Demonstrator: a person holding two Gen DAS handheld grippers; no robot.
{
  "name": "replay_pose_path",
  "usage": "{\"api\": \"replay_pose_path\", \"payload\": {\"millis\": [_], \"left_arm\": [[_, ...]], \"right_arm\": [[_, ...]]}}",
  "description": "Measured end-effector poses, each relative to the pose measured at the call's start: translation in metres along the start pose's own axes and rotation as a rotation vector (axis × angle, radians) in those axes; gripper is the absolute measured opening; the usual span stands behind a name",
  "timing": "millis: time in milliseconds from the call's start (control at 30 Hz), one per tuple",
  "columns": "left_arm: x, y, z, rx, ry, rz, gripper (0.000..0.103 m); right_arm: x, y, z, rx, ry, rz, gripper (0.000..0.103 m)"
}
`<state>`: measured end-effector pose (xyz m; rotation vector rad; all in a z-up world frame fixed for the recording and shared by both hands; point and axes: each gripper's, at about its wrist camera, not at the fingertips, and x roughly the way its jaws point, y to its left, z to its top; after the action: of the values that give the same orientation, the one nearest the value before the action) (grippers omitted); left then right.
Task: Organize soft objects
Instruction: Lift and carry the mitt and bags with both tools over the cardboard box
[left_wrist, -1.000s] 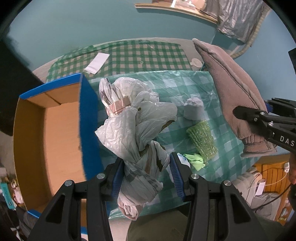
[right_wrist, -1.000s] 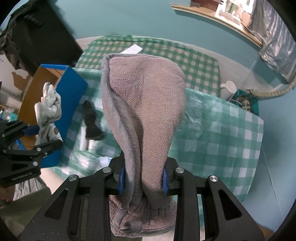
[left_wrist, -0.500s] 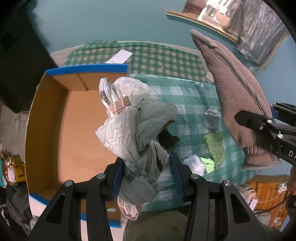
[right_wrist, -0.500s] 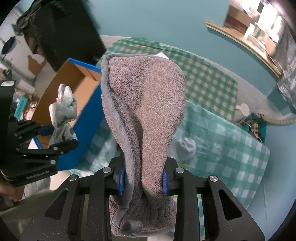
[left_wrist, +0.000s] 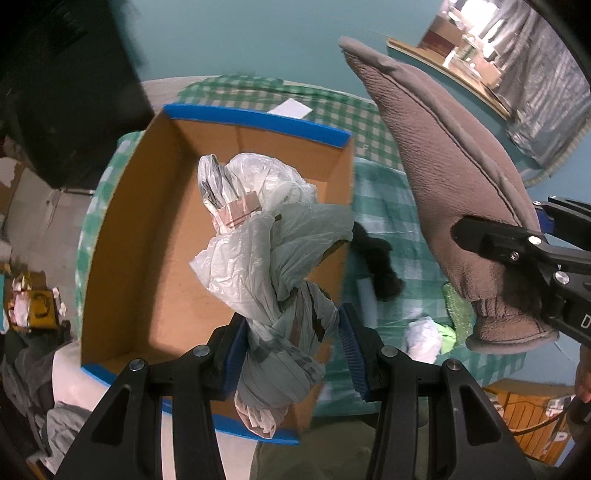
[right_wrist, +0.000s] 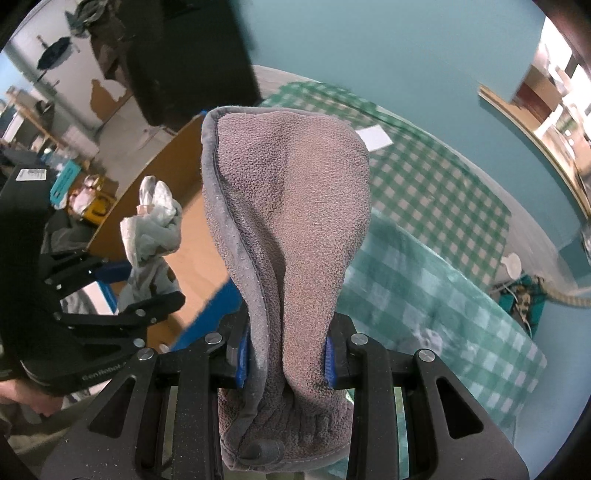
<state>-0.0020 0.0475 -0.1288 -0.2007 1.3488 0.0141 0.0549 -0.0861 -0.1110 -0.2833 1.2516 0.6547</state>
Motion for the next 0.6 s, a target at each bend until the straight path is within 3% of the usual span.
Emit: {"api": "replay_pose_path", "payload": {"millis": [600], "left_arm": [[0.013,0.076,-0.006,-0.12,0.031,0.059,0.048]], "right_arm": [[0.059,0.062,0.05,-0.084,0.081,0.05,0.029]]}}
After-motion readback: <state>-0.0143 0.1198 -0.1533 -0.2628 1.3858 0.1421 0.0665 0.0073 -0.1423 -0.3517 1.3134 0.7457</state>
